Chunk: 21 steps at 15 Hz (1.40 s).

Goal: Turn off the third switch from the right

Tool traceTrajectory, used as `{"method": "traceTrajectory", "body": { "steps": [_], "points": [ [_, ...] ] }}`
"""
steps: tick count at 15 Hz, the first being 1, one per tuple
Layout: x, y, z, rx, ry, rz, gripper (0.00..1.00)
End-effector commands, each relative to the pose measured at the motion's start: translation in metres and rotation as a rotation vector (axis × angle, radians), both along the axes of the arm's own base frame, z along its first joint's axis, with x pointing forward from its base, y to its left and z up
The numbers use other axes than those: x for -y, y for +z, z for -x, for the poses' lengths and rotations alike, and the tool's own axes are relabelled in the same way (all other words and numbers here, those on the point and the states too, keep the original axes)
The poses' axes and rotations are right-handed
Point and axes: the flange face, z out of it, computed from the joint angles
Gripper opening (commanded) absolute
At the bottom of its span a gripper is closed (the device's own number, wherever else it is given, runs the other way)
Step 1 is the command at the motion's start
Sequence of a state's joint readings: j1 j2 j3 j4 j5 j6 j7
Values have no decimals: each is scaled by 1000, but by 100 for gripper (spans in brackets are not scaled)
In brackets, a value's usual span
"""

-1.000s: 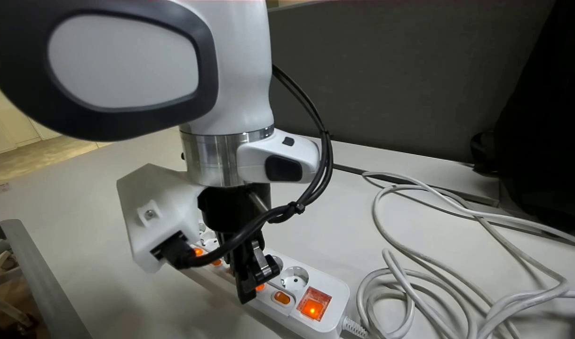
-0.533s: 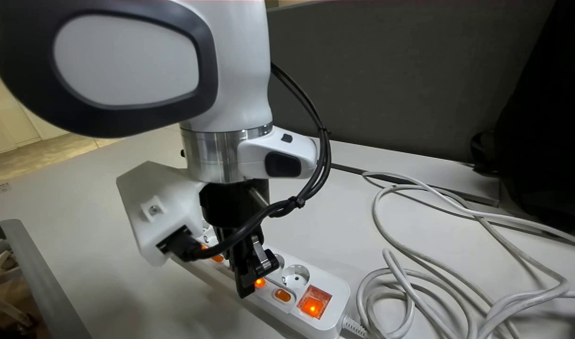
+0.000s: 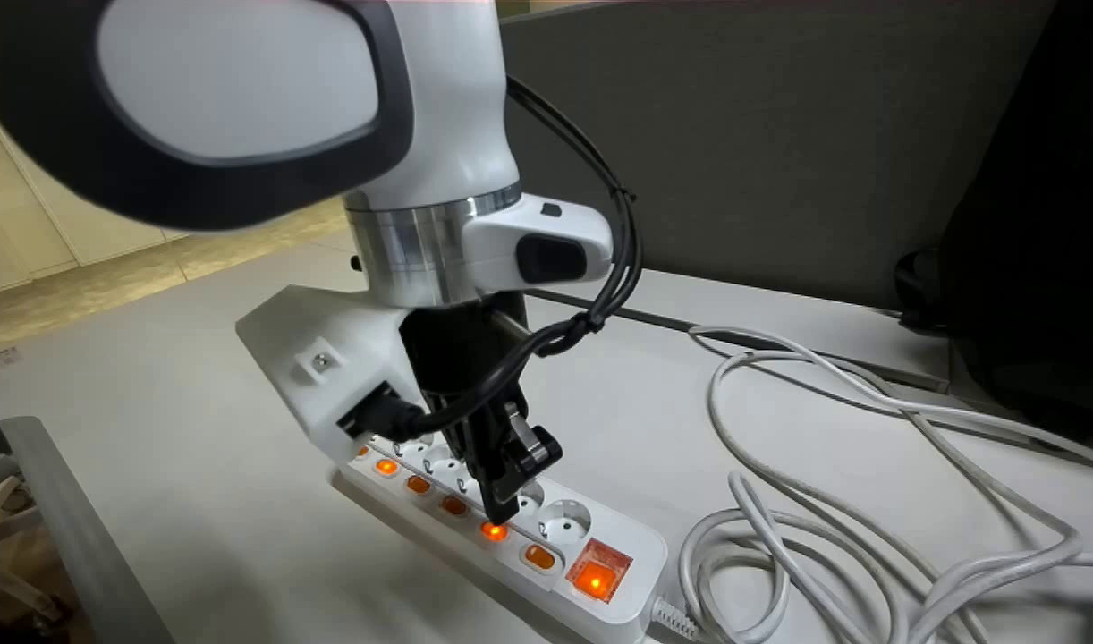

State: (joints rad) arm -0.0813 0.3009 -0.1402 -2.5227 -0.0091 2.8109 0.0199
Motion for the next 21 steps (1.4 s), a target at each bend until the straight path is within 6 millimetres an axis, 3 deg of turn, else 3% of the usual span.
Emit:
{"method": "traceTrajectory", "body": {
  "steps": [1, 21],
  "points": [
    [3, 16, -1, 38, 2, 33, 0],
    [-10, -14, 17, -18, 9, 1, 0]
  ]
}}
